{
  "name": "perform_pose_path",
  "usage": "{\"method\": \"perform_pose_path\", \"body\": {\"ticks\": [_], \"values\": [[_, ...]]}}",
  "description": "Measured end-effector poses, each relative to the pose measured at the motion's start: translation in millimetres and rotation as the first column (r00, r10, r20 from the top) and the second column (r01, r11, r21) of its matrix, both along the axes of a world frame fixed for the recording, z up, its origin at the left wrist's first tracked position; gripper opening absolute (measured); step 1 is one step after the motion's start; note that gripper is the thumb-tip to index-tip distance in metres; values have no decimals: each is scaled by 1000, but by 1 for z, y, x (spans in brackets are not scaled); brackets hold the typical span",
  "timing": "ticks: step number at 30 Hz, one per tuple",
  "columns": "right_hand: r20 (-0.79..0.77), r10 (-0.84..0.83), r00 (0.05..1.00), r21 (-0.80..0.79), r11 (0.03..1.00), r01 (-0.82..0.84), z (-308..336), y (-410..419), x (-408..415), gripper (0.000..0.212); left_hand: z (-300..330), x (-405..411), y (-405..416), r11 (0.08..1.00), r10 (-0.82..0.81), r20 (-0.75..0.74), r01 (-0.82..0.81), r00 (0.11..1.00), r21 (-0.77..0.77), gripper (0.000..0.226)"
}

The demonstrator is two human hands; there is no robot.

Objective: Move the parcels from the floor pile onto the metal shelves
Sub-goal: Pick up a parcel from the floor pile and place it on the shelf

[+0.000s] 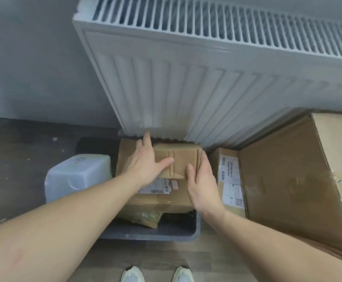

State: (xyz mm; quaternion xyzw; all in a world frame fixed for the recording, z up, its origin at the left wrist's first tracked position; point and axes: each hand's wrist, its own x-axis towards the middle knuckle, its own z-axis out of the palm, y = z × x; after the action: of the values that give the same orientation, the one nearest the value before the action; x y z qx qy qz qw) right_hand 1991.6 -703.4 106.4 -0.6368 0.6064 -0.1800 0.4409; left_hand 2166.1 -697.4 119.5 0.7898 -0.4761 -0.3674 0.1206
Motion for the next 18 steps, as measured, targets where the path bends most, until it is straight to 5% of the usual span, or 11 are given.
{"method": "perform_pose_path", "body": {"ticks": [6, 9, 13, 18], "values": [[34, 201, 979, -163, 968, -193, 117, 22, 18, 64, 123, 51, 23, 989, -127, -152, 137, 980, 54, 144], [5, 340, 941, -294, 900, -323, 183, 21, 31, 71, 192, 71, 39, 997, -77, -176, 80, 981, 11, 148], [-46, 444, 895, -416, 806, -422, 262, 25, 45, 77, 280, 86, 73, 989, 8, -51, -16, 999, -147, 141], [99, 443, 891, -375, 846, -379, 357, 53, 70, 79, 381, 84, 116, 942, 190, 180, -127, 965, -310, 130]]}}
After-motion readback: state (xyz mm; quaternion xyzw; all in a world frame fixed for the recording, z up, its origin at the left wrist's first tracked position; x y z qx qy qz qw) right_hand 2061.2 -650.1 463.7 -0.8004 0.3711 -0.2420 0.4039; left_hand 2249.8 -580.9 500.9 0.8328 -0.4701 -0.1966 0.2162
